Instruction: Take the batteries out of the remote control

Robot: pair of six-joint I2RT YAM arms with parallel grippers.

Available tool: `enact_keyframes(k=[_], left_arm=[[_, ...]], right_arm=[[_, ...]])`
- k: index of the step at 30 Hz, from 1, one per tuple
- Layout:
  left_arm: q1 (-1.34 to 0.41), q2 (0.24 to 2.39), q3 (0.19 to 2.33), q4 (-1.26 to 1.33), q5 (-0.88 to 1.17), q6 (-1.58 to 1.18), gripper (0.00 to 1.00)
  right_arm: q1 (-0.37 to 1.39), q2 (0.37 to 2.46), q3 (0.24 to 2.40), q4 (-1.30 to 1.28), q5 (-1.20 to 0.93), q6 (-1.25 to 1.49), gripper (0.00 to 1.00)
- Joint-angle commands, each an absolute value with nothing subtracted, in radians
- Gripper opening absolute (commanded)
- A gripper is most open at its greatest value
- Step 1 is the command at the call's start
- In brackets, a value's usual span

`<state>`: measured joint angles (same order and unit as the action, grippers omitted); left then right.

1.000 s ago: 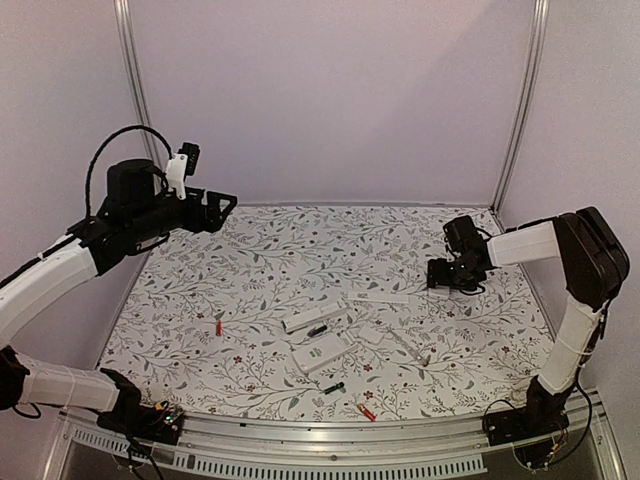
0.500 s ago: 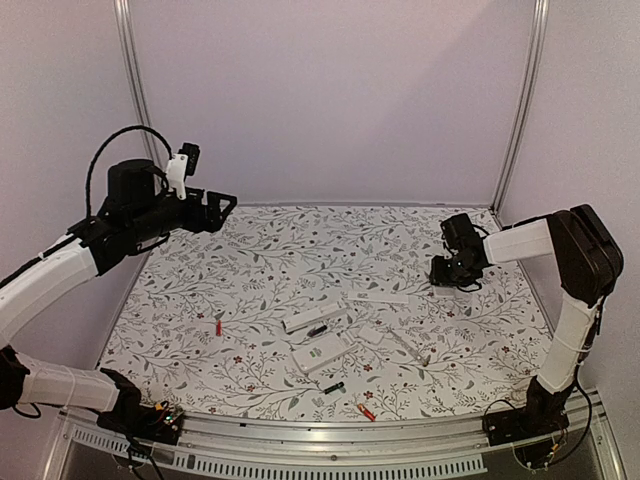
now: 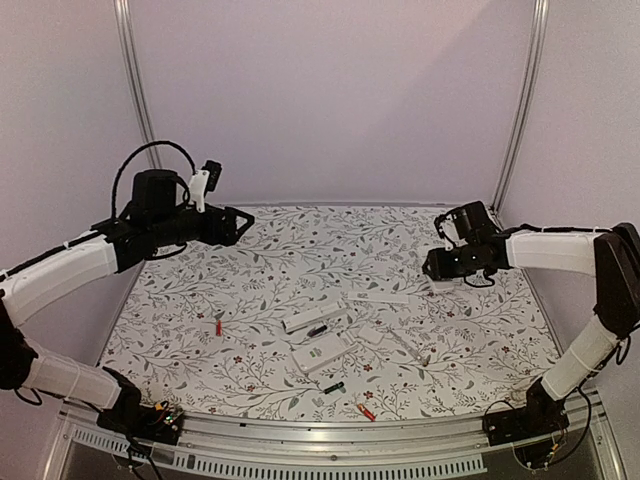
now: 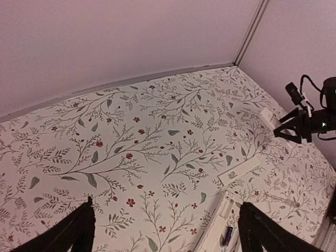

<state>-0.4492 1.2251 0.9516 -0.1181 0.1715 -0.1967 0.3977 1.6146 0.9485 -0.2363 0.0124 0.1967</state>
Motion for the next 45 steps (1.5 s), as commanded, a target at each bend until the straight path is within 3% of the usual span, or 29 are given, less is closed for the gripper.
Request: enact_keyframes(k=[1, 8, 17, 26, 29, 37, 45], left_arm=[[-0.5, 1.308, 0.941, -0.072, 0.371, -0.221, 0.94], [-0.597, 1.423, 0.94, -0.029, 0.535, -0.228, 0.94], [-0.608, 1.558, 0.931, 0.09, 0.736, -0.328, 0.94], [-0.621, 1.66, 0.948, 0.072, 0.764, -0.373, 0.91], [-0.621, 1.692, 0.959, 0.052, 0.766, -0.379, 0.83], [-0.624, 1.722, 0.973, 0.026, 0.77, -0.378, 0.44], [-0.605, 1.733, 0.989, 0.003, 0.742, -0.369, 0.28]], right_arm=[[0.512, 1.493, 0.93, -0.254, -0.112, 0.078, 0.35], [0.733, 1.475, 0.939, -0.199, -0.168, 0.08, 0.33], [0.949, 1.667, 1.112, -0.172, -0.112, 0.108, 0.32], [1.025, 1.798, 1.244, -0.215, -0.032, 0.079, 0.31], [1.029, 1.794, 1.249, -0.208, -0.029, 0.079, 0.3], [1.031, 1.781, 1.245, -0.202, -0.006, 0.082, 0.29], [1.031, 1.762, 1.226, -0.215, 0.048, 0.071, 0.28]])
